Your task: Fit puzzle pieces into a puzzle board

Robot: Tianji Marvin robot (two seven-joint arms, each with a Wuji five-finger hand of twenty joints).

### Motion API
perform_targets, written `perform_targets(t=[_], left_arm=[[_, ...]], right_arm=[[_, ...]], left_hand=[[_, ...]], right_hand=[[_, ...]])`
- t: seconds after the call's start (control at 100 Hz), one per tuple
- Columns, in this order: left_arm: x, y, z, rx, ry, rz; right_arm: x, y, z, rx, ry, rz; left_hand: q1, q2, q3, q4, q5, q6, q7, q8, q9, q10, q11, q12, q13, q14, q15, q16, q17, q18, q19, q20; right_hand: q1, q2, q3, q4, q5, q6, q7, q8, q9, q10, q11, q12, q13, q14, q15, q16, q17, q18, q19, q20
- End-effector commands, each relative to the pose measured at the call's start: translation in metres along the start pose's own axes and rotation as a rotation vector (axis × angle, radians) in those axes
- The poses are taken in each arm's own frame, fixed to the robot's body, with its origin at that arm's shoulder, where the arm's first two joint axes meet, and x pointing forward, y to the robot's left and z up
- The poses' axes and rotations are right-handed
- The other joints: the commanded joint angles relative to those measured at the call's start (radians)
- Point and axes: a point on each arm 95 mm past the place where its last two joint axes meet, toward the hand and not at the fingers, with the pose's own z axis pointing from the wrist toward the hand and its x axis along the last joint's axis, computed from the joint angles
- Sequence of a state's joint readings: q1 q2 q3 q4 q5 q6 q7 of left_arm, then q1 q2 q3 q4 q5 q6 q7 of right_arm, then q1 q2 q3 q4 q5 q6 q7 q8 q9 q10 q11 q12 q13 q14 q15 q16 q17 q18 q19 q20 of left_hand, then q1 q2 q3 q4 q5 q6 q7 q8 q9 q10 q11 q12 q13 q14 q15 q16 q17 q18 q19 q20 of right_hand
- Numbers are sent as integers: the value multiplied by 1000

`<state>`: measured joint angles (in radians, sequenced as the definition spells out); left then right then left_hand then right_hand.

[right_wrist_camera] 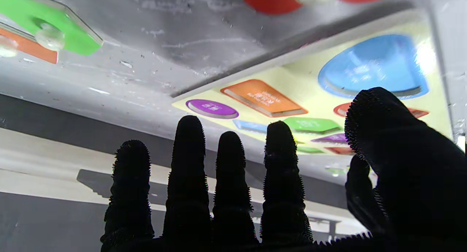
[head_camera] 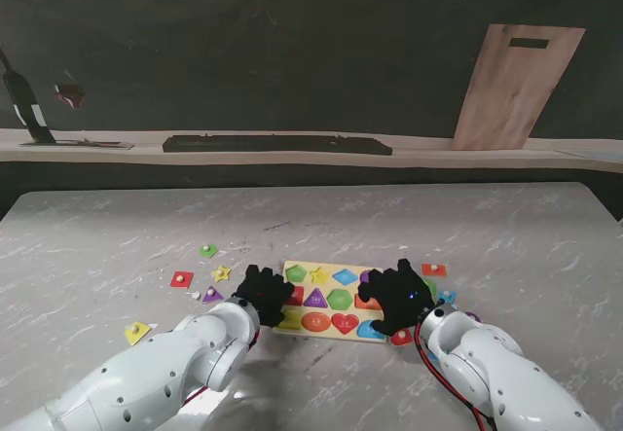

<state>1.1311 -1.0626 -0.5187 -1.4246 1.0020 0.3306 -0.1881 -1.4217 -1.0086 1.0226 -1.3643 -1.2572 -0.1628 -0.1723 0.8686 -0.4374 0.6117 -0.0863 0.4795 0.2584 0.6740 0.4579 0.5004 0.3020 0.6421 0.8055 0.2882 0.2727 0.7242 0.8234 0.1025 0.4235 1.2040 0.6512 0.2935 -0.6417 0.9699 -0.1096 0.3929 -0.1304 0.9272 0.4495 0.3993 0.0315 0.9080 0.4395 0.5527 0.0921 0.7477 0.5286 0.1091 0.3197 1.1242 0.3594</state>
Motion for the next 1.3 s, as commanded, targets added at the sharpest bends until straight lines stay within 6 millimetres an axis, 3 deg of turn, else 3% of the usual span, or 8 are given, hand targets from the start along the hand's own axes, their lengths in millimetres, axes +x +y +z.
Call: perform_targets(t=[0.0, 0.17, 0.22, 0.26, 0.38, 0.6, 0.85, 1.29], left_arm=[[-10, 39, -5, -107, -22, 8], [-10, 39, -6, -115, -19, 7], [-11, 39, -7, -116, -19, 6], [-11, 39, -7, -118, -19, 5], [-13, 39, -9, -127, -18, 8], [-16, 41, -16, -140, -20, 19], [-19, 43, -27, -155, -18, 33], [-25, 44, -43, -169, -36, 46]], right_arm=[[6, -6, -3, 9, 13, -18], [9, -12, 3, 14, 10, -25], [11, -14, 5, 19, 13, -24], [12, -15, 7, 23, 15, -21], [17, -17, 13, 30, 28, -9], [25, -18, 23, 37, 50, 24], [30, -16, 27, 49, 84, 29], [40, -8, 40, 41, 121, 52]], left_hand=[[48, -77, -45, -36, 129, -49, 188, 14, 16, 1, 20, 19, 24, 31, 18, 13, -1, -64, 26, 25], [47, -75, -51, -35, 129, -49, 190, 14, 16, -1, 20, 20, 25, 30, 18, 13, -1, -64, 26, 25], [49, -75, -52, -34, 129, -49, 191, 14, 17, 0, 20, 20, 26, 31, 19, 13, 0, -64, 27, 25], [49, -75, -53, -34, 128, -51, 192, 15, 16, -1, 20, 20, 25, 30, 19, 13, 0, -64, 27, 25], [53, -76, -54, -33, 128, -53, 194, 16, 16, -2, 20, 20, 25, 29, 18, 13, -1, -66, 26, 25], [61, -82, -55, -34, 128, -58, 205, 19, 17, -3, 19, 20, 26, 28, 17, 13, -1, -67, 26, 25], [67, -83, -60, -36, 131, -65, 218, 20, 21, -5, 18, 20, 29, 27, 18, 13, -2, -68, 25, 24], [72, -73, -81, -37, 130, -64, 231, 19, 25, -3, 16, 21, 32, 30, 16, 13, 0, -70, 26, 23]], right_hand=[[-3, 0, 9, 33, 20, -18, 9, 17, -12, 34, 17, -4, -11, 14, 6, -8, -12, 18, 3, 14], [74, 29, 45, 37, 103, -65, 38, 36, 32, 29, 43, 5, 11, 8, 28, -2, 0, 11, 16, 16], [122, 2, 56, -44, 128, -95, 95, -71, 60, 25, 46, 9, 22, 7, 40, -7, 3, 11, 22, 11], [156, -17, 60, -80, 142, -117, 136, -113, 81, 22, 49, 11, 31, 4, 43, -7, 6, 10, 24, 10], [217, -36, 61, -117, 178, -170, 227, -176, 124, 15, 55, 16, 50, 0, 55, -5, 14, 7, 26, 11], [217, -22, 59, -119, 214, -182, 245, -186, 154, 6, 61, 18, 68, -2, 63, -4, 22, 6, 29, 12], [193, -29, 58, -114, 173, -136, 234, -197, 152, 3, 60, 19, 69, -5, 65, -3, 27, 6, 30, 13], [188, -21, 59, -109, 163, -132, 228, -193, 151, 0, 63, 21, 71, -7, 68, -3, 28, 6, 31, 14]])
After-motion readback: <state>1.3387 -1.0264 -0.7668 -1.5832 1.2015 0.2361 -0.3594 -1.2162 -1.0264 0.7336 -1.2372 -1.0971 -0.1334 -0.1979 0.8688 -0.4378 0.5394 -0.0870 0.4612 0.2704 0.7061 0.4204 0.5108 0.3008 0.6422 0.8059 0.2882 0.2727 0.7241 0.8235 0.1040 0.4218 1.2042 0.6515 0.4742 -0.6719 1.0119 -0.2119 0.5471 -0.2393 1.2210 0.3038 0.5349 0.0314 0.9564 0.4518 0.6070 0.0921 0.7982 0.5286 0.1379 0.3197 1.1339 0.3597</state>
